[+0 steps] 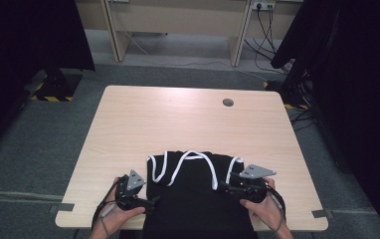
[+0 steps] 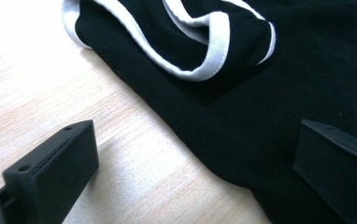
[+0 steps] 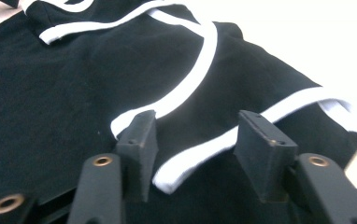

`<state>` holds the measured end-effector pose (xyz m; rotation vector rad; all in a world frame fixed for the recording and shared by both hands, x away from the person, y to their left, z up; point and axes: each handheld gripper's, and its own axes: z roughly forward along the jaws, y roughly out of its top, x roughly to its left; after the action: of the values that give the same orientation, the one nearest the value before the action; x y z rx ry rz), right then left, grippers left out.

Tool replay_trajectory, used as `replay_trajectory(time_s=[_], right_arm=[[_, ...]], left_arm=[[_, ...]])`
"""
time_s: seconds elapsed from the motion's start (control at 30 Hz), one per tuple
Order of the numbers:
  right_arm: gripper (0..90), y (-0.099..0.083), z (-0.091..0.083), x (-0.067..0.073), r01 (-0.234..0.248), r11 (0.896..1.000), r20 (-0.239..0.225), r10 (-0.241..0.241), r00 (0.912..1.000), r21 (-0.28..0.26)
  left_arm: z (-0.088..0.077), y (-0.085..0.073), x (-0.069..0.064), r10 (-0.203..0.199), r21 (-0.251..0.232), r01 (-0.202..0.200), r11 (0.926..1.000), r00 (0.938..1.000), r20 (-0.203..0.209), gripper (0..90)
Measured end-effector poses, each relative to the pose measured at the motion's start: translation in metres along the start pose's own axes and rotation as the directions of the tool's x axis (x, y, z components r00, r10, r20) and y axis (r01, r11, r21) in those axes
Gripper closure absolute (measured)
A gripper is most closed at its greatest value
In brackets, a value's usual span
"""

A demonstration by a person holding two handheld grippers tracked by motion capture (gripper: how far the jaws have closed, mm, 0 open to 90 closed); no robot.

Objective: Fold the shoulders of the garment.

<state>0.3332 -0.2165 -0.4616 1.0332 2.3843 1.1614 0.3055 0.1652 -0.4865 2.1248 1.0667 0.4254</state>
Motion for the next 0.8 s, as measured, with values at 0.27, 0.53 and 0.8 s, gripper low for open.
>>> replay_trajectory(time_s=[0.27, 0.53, 0.8], right_arm=[[30.1, -0.012, -0.01, -0.005, -0.057, 0.997, 0.046, 0.055, 0.9974, 0.043], [19.9, -0.022, -0.019, -0.007, -0.104, 0.992, 0.07, 0.099, 0.9926, 0.072], [17.9, -0.028, -0.026, -0.008, -0.118, 0.989, 0.086, 0.111, 0.99, 0.083]], left_arm=[[0.0, 0.0, 0.0, 0.0, 0.0, 0.0, 1.0, 1.0, 0.0, 0.0], [0.0, 0.0, 0.0, 0.0, 0.0, 0.0, 1.0, 1.0, 0.0, 0.0], [0.0, 0.0, 0.0, 0.0, 0.0, 0.0, 1.0, 1.0, 0.0, 0.0]])
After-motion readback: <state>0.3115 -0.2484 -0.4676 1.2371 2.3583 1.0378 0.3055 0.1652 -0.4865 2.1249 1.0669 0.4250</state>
